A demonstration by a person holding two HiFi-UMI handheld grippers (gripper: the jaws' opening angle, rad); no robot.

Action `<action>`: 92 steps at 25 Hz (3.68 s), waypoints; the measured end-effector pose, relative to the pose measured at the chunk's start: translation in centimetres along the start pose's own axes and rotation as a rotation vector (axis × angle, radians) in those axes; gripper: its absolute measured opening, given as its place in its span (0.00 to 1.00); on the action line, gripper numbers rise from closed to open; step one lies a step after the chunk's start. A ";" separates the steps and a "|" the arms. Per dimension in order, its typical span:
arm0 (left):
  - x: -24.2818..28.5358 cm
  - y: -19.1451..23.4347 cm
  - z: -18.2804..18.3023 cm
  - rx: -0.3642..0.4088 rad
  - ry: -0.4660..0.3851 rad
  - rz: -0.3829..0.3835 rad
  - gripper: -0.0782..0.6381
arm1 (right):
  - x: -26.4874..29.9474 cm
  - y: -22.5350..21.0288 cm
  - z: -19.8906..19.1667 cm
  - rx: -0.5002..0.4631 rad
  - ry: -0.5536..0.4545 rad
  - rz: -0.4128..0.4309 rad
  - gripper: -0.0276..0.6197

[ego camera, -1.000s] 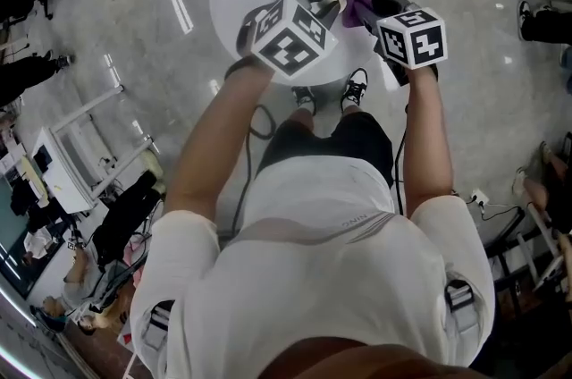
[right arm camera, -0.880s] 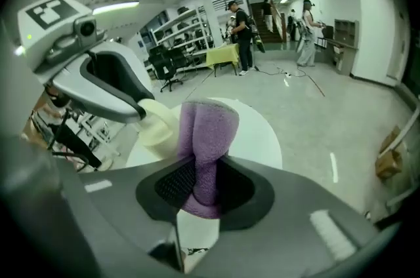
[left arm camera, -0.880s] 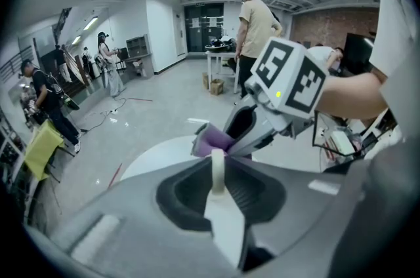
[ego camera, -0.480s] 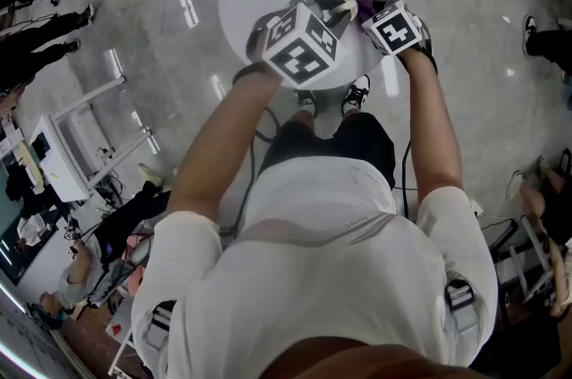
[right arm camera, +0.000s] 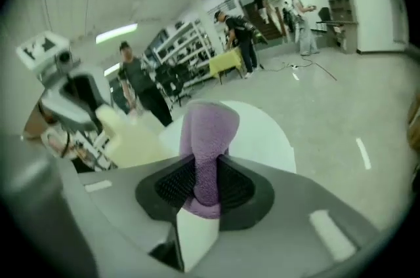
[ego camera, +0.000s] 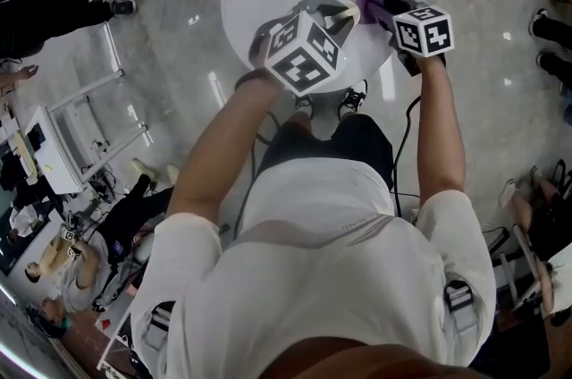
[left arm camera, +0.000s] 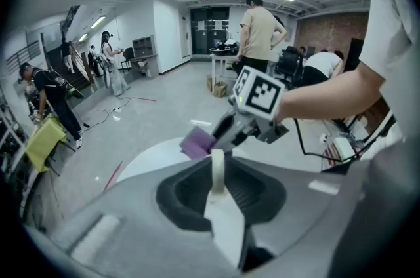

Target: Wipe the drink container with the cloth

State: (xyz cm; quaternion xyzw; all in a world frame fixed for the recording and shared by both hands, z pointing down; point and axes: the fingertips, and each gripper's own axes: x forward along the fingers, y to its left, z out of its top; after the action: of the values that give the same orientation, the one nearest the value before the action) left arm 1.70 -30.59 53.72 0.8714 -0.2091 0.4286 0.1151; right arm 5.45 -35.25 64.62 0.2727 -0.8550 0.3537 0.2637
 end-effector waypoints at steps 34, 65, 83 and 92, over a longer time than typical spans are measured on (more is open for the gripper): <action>-0.5 0.7 -0.4 -0.026 -0.012 -0.002 0.19 | 7.9 1.3 3.7 0.185 0.021 0.219 0.19; -9.9 0.6 4.8 -0.006 -0.311 0.199 0.21 | -18.3 8.7 6.2 -0.010 -0.522 -0.255 0.19; -33.3 -1.7 5.7 -0.179 -0.719 0.402 0.11 | -30.1 24.1 12.8 -0.258 -0.728 -0.344 0.19; -39.1 -5.4 6.1 -0.159 -0.833 0.453 0.11 | -35.0 30.6 13.7 -0.395 -0.828 -0.340 0.19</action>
State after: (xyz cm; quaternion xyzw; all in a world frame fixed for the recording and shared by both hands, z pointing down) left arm -12.82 -17.75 18.82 0.8901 -0.4540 0.0399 -0.0086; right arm 6.84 -17.30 19.67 0.4708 -0.8822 -0.0015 0.0025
